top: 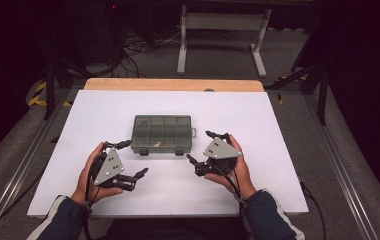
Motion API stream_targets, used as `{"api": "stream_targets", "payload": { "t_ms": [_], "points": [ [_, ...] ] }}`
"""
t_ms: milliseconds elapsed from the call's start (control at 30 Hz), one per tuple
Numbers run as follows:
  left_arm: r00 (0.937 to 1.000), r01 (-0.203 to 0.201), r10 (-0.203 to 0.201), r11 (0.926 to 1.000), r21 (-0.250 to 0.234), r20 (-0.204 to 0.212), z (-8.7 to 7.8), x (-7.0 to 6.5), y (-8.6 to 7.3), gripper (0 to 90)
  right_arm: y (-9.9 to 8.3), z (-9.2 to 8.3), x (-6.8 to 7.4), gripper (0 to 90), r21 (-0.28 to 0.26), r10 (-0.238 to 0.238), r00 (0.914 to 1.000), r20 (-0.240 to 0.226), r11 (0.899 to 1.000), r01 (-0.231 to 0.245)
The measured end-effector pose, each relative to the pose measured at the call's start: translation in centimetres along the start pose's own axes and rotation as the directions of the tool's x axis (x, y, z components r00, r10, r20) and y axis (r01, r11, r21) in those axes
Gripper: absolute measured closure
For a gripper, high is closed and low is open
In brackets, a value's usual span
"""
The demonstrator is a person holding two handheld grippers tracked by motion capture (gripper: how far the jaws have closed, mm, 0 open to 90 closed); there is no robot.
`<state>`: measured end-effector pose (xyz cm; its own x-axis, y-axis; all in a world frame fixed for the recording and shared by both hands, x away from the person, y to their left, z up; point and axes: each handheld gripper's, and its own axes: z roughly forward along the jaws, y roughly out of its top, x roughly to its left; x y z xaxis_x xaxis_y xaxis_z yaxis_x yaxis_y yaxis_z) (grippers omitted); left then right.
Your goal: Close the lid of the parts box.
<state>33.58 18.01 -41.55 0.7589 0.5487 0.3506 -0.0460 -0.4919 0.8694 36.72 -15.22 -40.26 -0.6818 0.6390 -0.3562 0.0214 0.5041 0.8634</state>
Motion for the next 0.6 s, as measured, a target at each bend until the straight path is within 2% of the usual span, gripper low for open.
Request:
{"api": "stream_targets", "payload": {
  "t_ms": [600],
  "points": [
    [0.9999, 0.007, -0.007, 0.9999, -0.010, -0.012, -1.5, -0.2, -0.8, 7.6, -0.8, -2.0, 0.0, 10.1, -0.002, -0.008, 0.9996, 0.027, 1.000, 0.008]
  ]
}}
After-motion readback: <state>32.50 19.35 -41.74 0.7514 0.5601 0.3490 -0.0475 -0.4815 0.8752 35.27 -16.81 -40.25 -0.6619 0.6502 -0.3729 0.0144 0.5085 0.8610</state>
